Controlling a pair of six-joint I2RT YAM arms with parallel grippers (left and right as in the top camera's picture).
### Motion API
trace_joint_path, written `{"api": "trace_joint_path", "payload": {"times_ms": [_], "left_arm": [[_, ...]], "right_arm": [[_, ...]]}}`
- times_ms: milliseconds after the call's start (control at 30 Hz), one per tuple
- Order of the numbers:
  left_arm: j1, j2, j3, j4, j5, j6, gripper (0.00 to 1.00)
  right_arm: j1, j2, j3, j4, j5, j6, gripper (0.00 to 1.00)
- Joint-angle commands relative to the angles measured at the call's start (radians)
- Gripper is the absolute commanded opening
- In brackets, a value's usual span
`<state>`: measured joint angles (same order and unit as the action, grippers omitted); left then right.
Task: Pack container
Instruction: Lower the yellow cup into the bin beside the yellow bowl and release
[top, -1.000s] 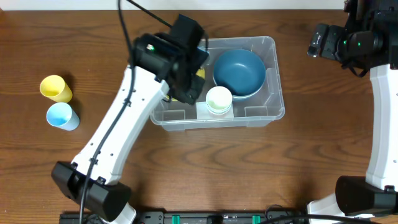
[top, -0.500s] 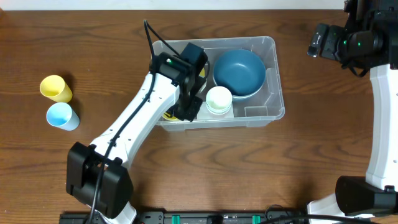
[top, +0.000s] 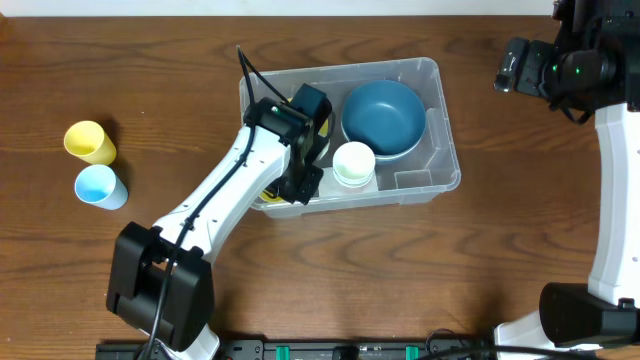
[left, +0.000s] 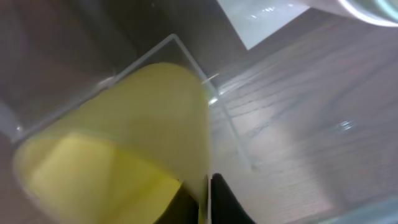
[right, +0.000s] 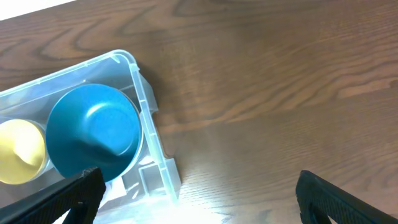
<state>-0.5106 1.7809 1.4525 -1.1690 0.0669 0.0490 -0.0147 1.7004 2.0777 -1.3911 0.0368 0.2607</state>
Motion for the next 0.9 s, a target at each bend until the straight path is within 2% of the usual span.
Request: {"api": "trace_joint_path", "payload": {"times_ms": [0, 100, 433, 667, 867], "left_arm": [[0.003, 0.013, -0.01, -0.003, -0.008, -0.006, 0.17], [0.003, 0.013, -0.01, 0.006, -0.008, -0.006, 0.24], [0.035, 0.012, 0.003, 0.042, -0.008, -0.006, 0.24], [0.093, -0.045, 0.095, -0.003, -0.007, -0.037, 0.25], [0.113, -0.173, 0.136, -0.007, -0.009, -0.036, 0.38]], "right_arm": [[-0.005, -0.007, 0.0, -0.001, 0.0, 0.015, 0.99], [-0.005, -0.007, 0.0, -0.001, 0.0, 0.016, 0.99], [-0.005, -0.007, 0.0, -0.001, 0.0, 0.016, 0.99], [-0.005, -0.007, 0.0, -0.001, 0.0, 0.016, 0.99], [-0.005, -0.007, 0.0, -0.001, 0.0, 0.016, 0.99]]}}
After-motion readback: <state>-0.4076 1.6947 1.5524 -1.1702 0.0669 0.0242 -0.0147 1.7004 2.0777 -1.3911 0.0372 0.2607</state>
